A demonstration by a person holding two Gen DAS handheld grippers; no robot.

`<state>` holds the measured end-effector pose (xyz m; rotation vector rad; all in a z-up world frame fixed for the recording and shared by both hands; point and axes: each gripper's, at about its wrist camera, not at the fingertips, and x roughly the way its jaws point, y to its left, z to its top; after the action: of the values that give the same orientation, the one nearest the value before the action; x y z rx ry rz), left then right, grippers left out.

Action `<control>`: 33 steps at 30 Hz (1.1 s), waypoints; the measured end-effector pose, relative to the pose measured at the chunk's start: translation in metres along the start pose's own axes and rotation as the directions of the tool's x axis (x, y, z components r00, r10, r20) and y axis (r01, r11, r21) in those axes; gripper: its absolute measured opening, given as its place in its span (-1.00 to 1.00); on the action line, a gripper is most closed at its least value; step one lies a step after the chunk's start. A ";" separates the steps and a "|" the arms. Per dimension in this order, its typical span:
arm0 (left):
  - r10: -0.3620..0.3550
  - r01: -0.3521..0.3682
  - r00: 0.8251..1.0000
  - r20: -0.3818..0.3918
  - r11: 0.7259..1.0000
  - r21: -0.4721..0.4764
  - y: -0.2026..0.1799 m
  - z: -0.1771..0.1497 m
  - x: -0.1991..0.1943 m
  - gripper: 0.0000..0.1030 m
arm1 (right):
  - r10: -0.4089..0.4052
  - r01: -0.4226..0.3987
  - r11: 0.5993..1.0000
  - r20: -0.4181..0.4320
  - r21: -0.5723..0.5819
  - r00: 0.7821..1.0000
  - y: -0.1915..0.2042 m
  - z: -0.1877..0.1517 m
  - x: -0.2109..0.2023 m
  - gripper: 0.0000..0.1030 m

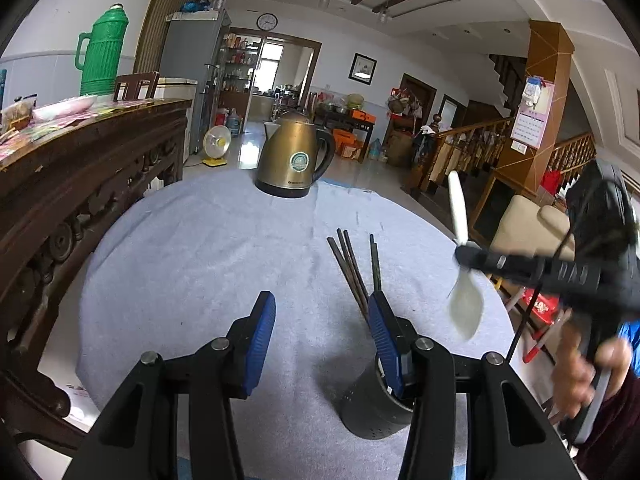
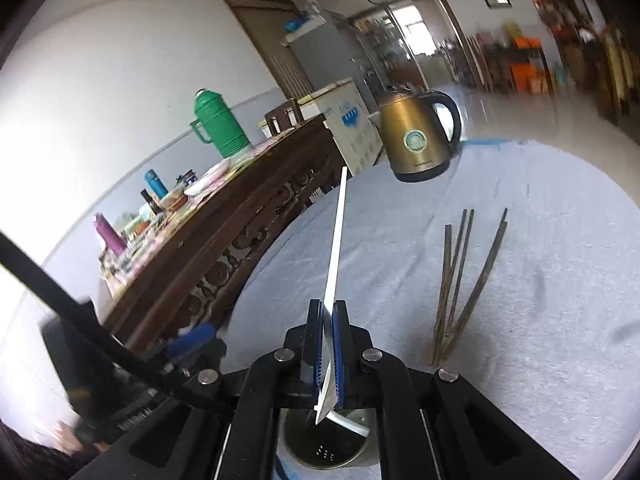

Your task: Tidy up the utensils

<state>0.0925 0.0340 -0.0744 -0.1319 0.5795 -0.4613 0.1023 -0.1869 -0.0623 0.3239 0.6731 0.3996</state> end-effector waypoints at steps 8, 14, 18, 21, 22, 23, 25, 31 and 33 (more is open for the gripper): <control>0.035 -0.035 0.999 0.006 0.999 0.000 0.008 0.003 -0.008 0.03 | -0.092 0.089 0.991 -0.028 -0.095 0.995 0.012 -0.048 0.007 -0.79; 0.041 -0.041 0.999 -0.022 0.999 0.009 0.013 0.014 0.012 0.04 | -0.112 0.111 0.994 0.063 0.019 0.992 -0.023 -0.028 -0.021 -0.27; 0.048 -0.046 0.997 -0.055 0.998 0.034 0.016 0.025 0.032 0.04 | -0.152 0.146 0.985 0.059 0.096 0.987 -0.052 -0.013 -0.023 -0.27; 0.023 -0.020 0.993 -0.114 0.999 0.030 0.022 0.042 0.059 0.04 | -0.183 0.177 0.974 0.029 0.143 0.983 -0.080 -0.004 -0.010 -0.27; 0.000 0.003 0.990 -0.138 1.000 0.021 0.024 0.050 0.071 0.04 | -0.198 0.194 0.965 0.008 0.176 0.980 -0.095 0.001 -0.003 -0.27; -0.013 0.016 0.987 -0.158 1.000 0.018 0.025 0.053 0.079 0.04 | -0.202 0.201 0.957 -0.019 0.211 0.979 -0.110 0.006 0.005 -0.27; -0.045 0.047 0.974 -0.221 0.999 0.005 0.027 0.067 0.108 0.04 | -0.188 0.194 0.945 -0.045 0.263 0.981 -0.131 0.013 0.016 -0.27; -0.094 0.082 0.914 -0.394 0.996 -0.047 0.019 0.100 0.218 0.04 | -0.202 0.246 0.908 -0.160 0.339 0.966 -0.191 0.058 0.067 -0.27; -0.108 0.090 0.896 -0.430 0.994 -0.063 0.014 0.103 0.249 -0.08 | -0.214 0.271 0.898 -0.193 0.347 0.958 -0.206 0.074 0.085 -0.27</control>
<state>0.3388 -0.0677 -0.1157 -0.0982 1.0252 -0.5832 0.2630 -0.3404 -0.1378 0.5658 0.9284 0.0517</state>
